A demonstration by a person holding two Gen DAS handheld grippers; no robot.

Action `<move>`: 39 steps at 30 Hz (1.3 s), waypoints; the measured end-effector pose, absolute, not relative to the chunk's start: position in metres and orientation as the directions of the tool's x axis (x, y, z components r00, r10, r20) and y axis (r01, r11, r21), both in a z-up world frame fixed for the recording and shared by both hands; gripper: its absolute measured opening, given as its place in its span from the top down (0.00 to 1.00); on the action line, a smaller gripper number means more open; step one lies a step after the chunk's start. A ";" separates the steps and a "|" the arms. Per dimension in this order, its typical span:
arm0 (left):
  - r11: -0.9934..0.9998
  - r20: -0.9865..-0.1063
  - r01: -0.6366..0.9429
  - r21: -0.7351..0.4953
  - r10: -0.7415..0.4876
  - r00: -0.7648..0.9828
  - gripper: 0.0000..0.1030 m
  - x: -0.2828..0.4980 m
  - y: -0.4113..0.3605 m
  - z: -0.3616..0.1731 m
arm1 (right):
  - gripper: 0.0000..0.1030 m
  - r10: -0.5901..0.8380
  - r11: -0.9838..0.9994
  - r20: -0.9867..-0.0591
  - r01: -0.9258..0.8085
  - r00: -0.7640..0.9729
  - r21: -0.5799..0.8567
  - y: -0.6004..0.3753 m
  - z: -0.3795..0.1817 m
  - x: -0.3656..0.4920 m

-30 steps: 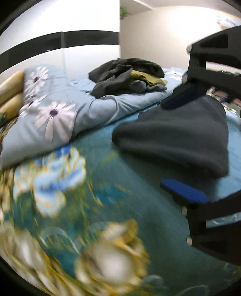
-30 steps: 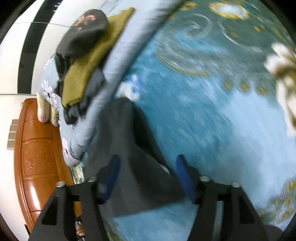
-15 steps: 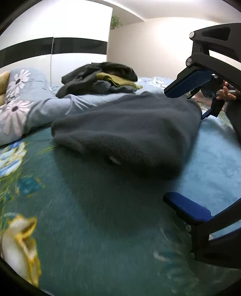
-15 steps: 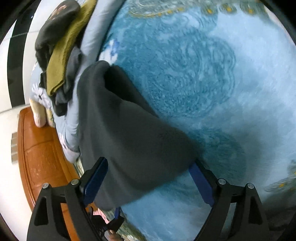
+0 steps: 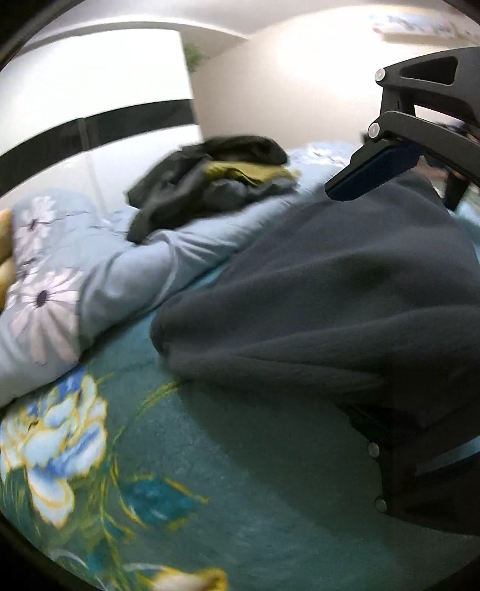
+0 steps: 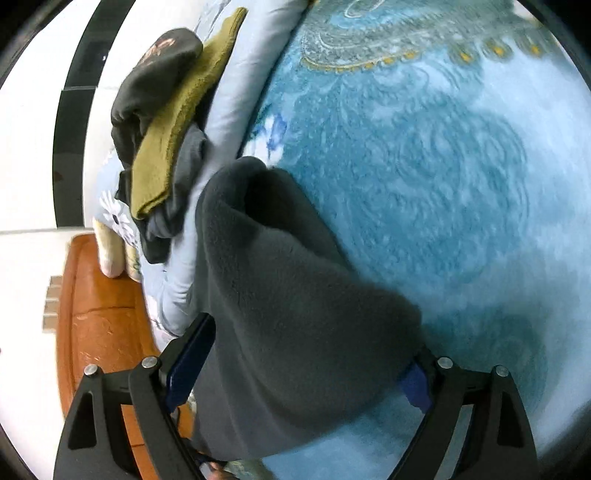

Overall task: Fold clothes
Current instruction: 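Lift the folded jacket with both grippers holding its ends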

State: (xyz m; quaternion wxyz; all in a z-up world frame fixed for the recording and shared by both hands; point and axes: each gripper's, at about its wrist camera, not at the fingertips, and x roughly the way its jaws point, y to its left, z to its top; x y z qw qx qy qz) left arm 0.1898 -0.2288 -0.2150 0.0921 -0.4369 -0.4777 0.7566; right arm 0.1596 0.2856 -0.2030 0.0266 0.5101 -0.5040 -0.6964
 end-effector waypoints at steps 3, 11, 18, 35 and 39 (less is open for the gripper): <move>-0.557 -0.603 0.263 -0.788 0.609 -0.515 0.07 0.181 -0.234 -0.223 | 0.13 -0.618 -0.479 -0.672 -0.482 -0.408 0.733 0.295 -0.214 0.145; -0.602 -0.619 0.168 -0.781 0.708 -0.340 0.07 0.139 -0.227 -0.224 | 0.13 -0.715 -0.609 -0.669 -0.290 -0.202 0.738 0.315 -0.204 0.087; -0.630 -0.637 0.107 -0.769 0.745 -0.198 0.07 0.100 -0.216 -0.226 | 0.15 -0.767 -0.598 -0.630 -0.223 -0.121 0.770 0.300 -0.221 0.077; -0.655 -0.653 0.033 -0.755 0.745 -0.134 0.07 0.083 -0.167 -0.211 | 0.52 -0.769 -0.604 -0.626 -0.171 -0.129 0.778 0.288 -0.222 0.088; -0.692 -0.699 0.095 -0.715 0.709 -0.097 0.11 0.077 -0.159 -0.227 | 0.52 -0.750 -0.618 -0.649 -0.217 -0.125 0.756 0.289 -0.227 0.088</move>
